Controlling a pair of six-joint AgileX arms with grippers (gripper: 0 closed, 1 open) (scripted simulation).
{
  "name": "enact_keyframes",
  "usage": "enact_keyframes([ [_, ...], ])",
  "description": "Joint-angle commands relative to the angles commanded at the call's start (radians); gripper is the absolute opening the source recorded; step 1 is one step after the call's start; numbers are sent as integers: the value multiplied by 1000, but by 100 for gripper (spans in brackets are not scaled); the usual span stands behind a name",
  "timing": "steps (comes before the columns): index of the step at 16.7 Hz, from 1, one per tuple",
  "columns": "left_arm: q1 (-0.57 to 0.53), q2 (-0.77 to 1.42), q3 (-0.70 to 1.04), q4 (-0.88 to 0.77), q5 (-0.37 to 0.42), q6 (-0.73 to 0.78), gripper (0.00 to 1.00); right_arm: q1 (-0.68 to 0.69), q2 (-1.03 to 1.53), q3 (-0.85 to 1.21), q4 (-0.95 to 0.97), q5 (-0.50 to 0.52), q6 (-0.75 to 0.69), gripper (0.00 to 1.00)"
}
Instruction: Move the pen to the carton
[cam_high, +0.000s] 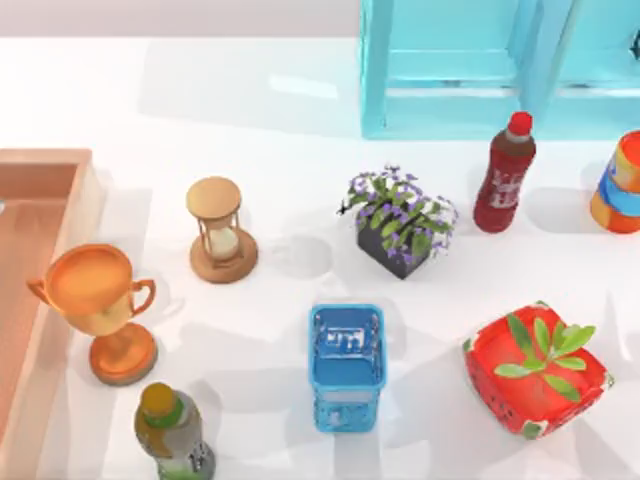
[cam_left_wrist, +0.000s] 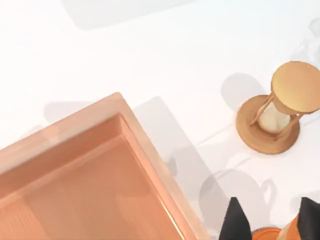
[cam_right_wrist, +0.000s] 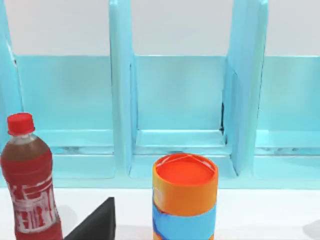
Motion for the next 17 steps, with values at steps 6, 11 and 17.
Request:
enact_keyframes([
  [6, 147, 78, 81, -186, -64, 218, 0, 0, 0, 0, 0, 0, 0, 100],
  [11, 146, 77, 80, -188, -65, 223, 0, 0, 0, 0, 0, 0, 0, 100],
  [17, 122, 79, -38, -56, -74, 196, 0, 0, 0, 0, 0, 0, 0, 100],
])
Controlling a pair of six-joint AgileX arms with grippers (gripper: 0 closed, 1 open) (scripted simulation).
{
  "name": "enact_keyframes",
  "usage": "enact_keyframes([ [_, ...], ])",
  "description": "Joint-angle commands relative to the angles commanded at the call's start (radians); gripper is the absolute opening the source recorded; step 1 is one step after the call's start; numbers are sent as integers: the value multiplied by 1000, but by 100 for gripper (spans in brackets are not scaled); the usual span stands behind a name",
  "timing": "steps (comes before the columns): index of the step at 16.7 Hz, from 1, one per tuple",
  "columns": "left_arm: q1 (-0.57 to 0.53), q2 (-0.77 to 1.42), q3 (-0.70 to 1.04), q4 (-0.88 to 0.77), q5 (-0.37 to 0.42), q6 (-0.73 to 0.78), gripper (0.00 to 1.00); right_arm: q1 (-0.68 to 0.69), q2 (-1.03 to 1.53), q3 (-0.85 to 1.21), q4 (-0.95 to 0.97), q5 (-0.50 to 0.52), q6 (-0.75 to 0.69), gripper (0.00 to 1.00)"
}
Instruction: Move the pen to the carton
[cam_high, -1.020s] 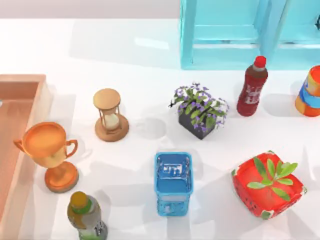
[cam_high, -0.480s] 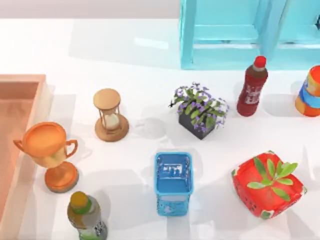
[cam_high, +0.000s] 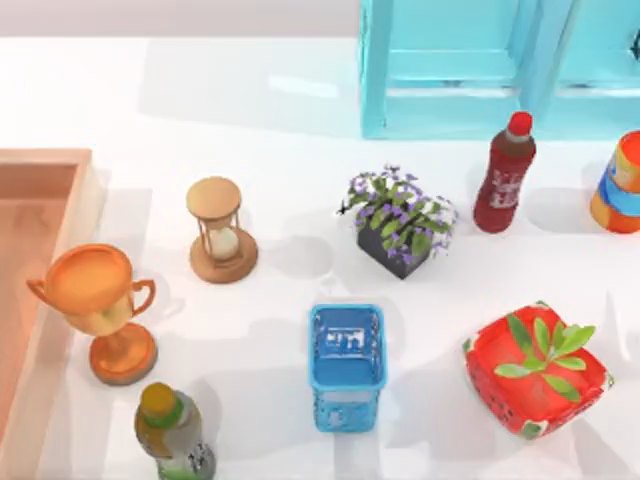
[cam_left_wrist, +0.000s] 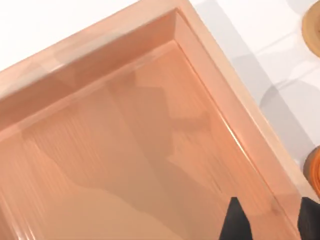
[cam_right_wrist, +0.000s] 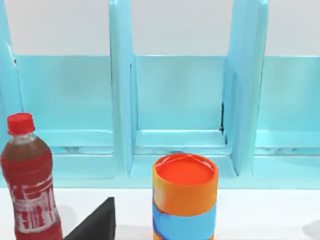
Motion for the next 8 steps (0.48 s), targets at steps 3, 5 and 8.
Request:
enact_keyframes([
  [3, -16, 5, -85, 99, -7, -18, 0, 0, 0, 0, 0, 0, 0, 100],
  [5, -22, 8, -120, 137, -10, -25, 0, 0, 0, 0, 0, 0, 0, 100],
  [8, -23, 8, -124, 142, -11, -26, 0, 0, 0, 0, 0, 0, 0, 100],
])
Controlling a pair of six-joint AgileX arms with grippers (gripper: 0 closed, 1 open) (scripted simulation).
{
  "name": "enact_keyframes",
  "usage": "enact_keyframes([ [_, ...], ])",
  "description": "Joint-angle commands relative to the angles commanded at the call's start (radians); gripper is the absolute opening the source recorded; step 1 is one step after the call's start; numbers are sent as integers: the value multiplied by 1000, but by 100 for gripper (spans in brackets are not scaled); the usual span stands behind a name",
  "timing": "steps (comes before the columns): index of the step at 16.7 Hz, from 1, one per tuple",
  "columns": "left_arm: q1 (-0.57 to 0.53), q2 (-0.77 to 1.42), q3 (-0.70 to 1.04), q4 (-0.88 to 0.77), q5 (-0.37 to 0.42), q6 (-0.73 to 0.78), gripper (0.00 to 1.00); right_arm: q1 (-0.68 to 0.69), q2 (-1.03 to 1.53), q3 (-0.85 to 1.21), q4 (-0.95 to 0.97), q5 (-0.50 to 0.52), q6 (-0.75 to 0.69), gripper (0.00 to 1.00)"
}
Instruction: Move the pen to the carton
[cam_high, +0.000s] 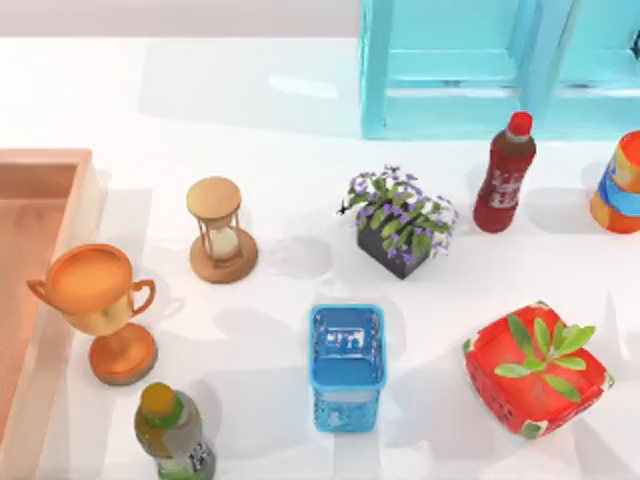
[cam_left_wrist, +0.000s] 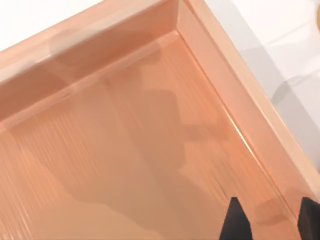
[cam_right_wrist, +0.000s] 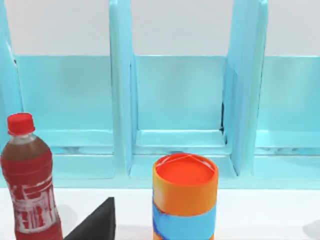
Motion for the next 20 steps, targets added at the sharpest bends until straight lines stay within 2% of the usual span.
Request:
enact_keyframes([
  [1, 0, 0, 0, 0, 0, 0, 0, 0, 0, 0, 0, 0, 0, 100],
  [14, 0, 0, 0, 0, 0, 0, 98, 0, 0, 0, 0, 0, 0, 100],
  [20, 0, 0, 0, 0, 0, 0, 100, 0, 0, 0, 0, 0, 0, 100],
])
